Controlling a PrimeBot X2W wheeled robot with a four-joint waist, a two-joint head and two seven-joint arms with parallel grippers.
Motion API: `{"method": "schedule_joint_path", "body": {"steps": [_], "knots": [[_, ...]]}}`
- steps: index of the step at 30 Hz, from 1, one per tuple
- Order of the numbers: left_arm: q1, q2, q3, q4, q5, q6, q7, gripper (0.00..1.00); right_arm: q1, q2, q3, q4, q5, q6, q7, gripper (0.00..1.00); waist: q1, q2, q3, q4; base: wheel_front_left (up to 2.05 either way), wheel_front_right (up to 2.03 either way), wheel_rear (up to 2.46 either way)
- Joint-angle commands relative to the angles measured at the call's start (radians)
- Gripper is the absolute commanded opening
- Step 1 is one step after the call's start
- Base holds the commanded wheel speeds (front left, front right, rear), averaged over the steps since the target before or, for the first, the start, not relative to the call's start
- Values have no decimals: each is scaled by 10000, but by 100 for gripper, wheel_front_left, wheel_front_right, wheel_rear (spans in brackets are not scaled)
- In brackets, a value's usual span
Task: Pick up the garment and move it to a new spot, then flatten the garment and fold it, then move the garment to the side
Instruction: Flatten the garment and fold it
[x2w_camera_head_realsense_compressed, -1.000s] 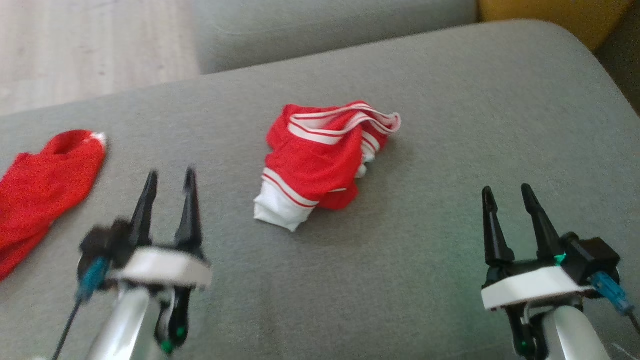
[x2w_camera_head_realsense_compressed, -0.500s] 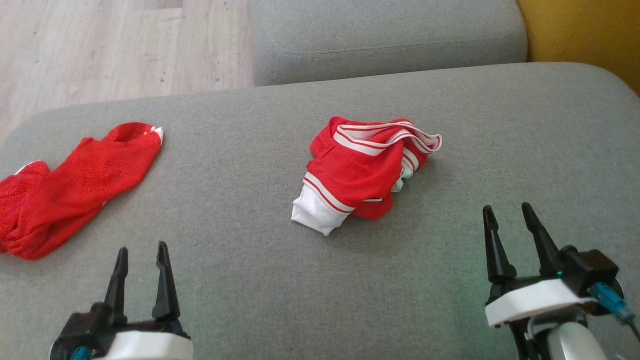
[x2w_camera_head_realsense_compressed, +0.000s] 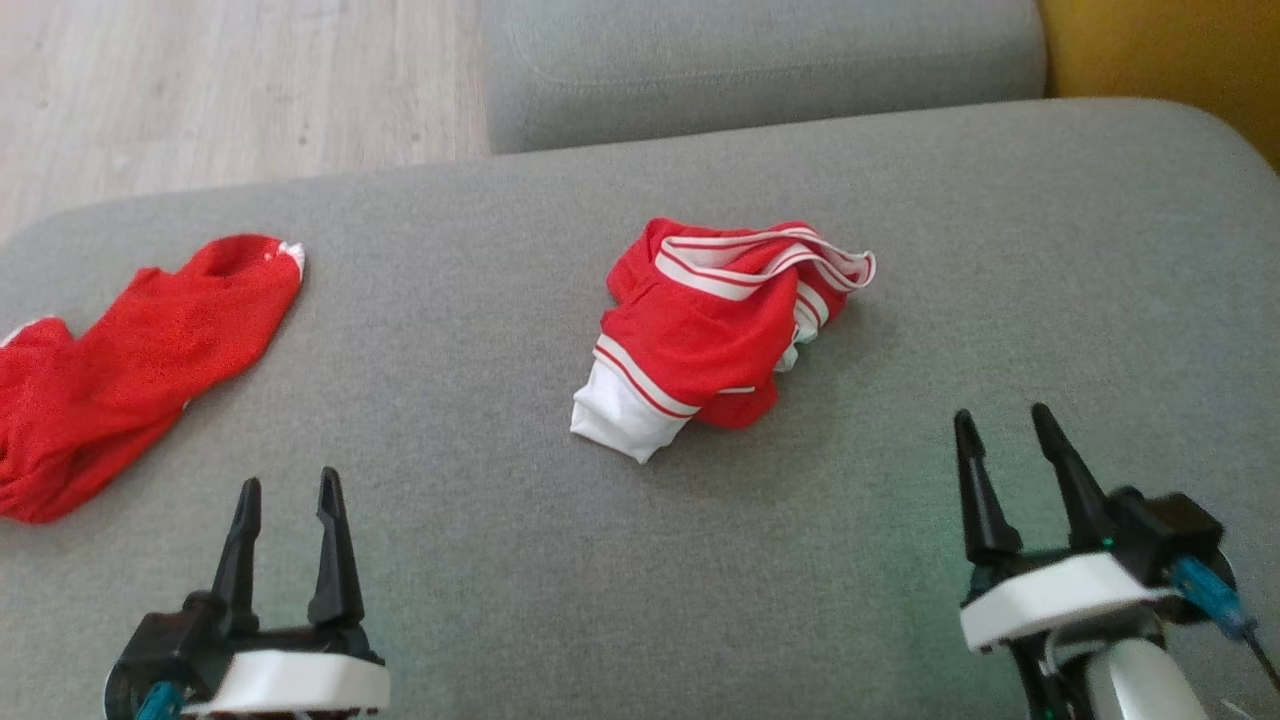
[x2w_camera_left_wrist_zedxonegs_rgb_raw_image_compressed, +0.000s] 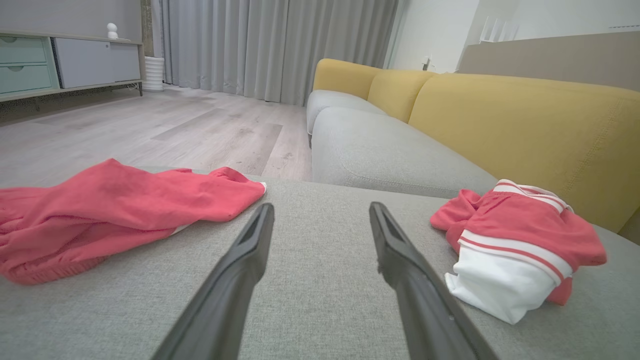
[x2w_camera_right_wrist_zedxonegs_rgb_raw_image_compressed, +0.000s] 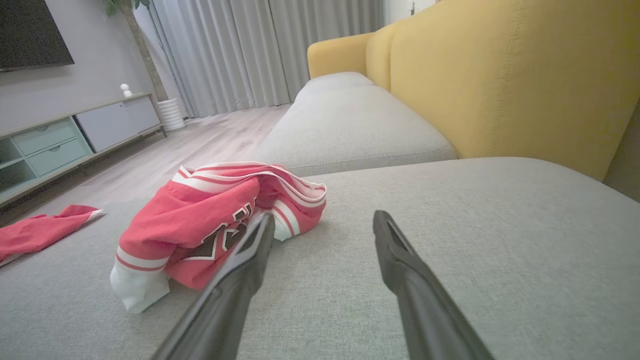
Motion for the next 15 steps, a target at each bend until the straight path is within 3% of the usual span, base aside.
{"method": "schedule_joint_path", "body": {"steps": [1,7,15], "knots": [[-572,59,416,-289,84,-20,-94,100,-666,-56,364,-355,-35,-7,70,100,0,-1,147,3,0,0,0],[-1107,-41,393,-366,156,-175,-95,100,-2813,-116,684,451,-597,-7,1400,100,0,-1,990,268,0,0,0],[-1981,-246,235,-340,313,-447,-95,100,-5639,-1485,1438,3075,-752,-7,2805,100,0,-1,2161,1109,0,0,0]]}}
